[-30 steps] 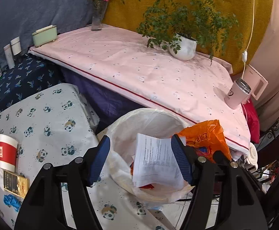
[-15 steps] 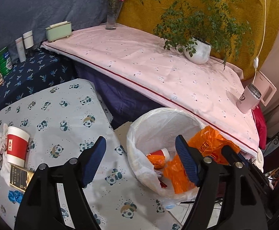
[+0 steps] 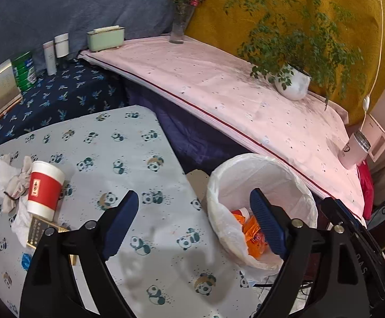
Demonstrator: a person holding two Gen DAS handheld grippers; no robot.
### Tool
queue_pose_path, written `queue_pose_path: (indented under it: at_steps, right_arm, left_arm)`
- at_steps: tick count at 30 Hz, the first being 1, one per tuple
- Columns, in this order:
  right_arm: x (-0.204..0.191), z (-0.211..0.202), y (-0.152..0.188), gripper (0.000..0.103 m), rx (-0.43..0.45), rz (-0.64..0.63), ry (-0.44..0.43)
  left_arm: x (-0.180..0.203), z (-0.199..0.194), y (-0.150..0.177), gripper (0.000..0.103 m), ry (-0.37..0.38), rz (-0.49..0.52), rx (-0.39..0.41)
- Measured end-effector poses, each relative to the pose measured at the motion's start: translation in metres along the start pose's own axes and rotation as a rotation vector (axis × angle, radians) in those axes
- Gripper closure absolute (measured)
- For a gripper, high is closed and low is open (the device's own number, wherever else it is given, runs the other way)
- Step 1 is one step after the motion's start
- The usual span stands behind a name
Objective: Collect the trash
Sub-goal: 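Move both open tools back over the remaining trash on the table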
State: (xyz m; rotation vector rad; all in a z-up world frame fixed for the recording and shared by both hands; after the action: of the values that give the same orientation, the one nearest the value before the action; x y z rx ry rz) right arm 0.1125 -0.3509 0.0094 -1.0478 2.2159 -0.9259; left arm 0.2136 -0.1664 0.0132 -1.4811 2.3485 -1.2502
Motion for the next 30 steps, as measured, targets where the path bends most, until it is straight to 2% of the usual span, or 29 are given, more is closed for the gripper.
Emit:
queue_pose_path:
  at_steps: [4, 12, 23, 30]
  right_arm:
    - [-0.018, -0.007, 0.003, 0.064, 0.002, -0.022, -0.023]
    - [-0.067, -0.020, 0.017, 0.055, -0.017, -0.077, -0.090]
    - [-0.144, -0.035, 0.046, 0.042, -0.052, -0.186, -0.174]
    - [-0.190, -0.035, 0.069, 0.040, -0.090, -0.259, -0.221]
  left_arm:
    - [-0.017, -0.014, 0.003, 0.020, -0.031, -0.021, 0.020]
    - [-0.067, -0.050, 0.014, 0.016, -0.093, -0.098, 0.054]
    - [-0.147, -0.099, 0.041, 0.015, -0.237, -0.164, 0.069]
    - [-0.193, -0.122, 0.065, 0.015, -0.309, -0.207, 0.068]
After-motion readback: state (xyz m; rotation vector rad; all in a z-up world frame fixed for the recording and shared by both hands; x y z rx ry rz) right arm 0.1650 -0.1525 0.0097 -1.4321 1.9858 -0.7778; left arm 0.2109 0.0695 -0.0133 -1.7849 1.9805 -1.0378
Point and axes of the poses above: each gripper's, at about its wrist camera, not at the fingertips, and z roughly the way its jaws point, x to its right, y to its underside, the point moved 1 cm from there along z, roughly the way its jaws point, and after that the axes turned 11 degrees about y, right-handed, at the moved point
